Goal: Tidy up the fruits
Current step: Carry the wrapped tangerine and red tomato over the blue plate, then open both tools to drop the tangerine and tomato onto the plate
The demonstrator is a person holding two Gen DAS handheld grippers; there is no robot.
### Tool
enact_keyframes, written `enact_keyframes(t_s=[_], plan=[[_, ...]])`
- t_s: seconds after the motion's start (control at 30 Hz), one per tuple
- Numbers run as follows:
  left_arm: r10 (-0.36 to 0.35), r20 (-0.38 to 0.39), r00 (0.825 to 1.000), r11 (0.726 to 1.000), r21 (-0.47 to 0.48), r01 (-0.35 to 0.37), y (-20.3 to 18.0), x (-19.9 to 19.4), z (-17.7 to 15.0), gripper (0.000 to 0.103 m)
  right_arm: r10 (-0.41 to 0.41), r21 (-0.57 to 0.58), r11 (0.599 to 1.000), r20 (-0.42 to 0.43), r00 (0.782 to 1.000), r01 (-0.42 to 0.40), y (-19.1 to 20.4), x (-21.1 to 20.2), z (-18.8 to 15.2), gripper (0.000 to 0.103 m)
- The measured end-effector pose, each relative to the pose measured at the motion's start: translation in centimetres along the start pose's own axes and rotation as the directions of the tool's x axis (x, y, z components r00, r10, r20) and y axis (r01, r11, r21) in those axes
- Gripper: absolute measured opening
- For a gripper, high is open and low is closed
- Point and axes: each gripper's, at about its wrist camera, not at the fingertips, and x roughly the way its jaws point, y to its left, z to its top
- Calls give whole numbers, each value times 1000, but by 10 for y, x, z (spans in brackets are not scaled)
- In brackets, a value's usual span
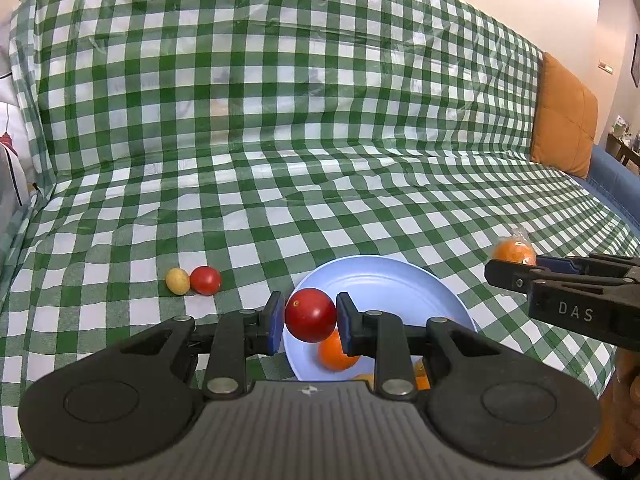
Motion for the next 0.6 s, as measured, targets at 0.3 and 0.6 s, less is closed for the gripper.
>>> enact_keyframes(t_s=[0.3, 0.6], plan=[[-57, -5, 998, 998, 39, 58, -12, 3, -3, 30, 6, -5, 1000, -8, 1000, -6, 1, 2, 0, 39], [-122, -10, 993, 989, 82, 122, -31, 7, -8, 45, -10, -13, 1000, 10, 1000, 10, 3, 6, 2, 67]])
